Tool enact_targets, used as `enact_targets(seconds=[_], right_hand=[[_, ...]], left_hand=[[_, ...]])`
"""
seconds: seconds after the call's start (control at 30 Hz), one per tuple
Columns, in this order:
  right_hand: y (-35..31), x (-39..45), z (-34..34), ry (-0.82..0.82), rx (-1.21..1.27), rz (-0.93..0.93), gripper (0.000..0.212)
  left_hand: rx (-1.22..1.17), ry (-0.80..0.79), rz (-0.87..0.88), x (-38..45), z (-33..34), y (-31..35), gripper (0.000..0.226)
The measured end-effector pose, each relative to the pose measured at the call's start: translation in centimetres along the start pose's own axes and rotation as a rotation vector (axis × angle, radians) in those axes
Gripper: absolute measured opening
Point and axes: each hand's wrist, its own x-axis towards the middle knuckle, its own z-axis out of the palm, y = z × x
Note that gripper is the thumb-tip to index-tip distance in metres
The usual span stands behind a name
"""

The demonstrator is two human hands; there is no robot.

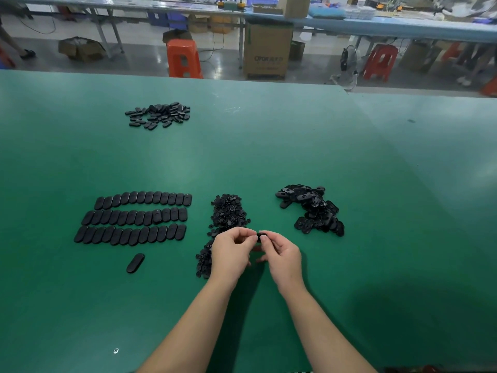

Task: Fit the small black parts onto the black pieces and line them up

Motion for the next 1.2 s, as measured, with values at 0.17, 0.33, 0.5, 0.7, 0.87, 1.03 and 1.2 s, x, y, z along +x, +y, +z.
enact_targets(seconds=[0.17,0.33,0.5,0.7,0.87,1.03,1.2], right_hand=[[-0.1,-0.1,-0.1,-0.013,0.061,0.027,0.018],[-0.1,-0.1,-0.2,-0.029,0.076,0.036,0.016],[0.0,0.0,-0.2,-0.033,0.064,0.04,0.014],[-0.2,0.0,-0.3,-0.044,0.08,0.033,0.015],[-0.2,0.1,-0.3,-0.027,0.164,0.068,0.014],[-0.2,0.2,-0.6,-0.035,0.196,0.063,0.015],[-0.1,0.3,-0.3,-0.017,0.184,0.045,0.015]], left_hand=[[0.121,0.064,0.024,-0.1,0.5,0.3,0.013],[0.151,0.077,0.02,0.1,0.6,0.6,0.012],[0.142,0.087,-0.002,0.2,0.7,0.5,0.012],[0.139,0.05,0.004,0.5,0.5,0.6,0.013],[0.222,0.082,0.052,0.8,0.3,0.6,0.012],[0.176,0.022,0.01,1.2,0.5,0.7,0.01],[0.11,-0.001,0.01,1.1,0.4,0.5,0.009]])
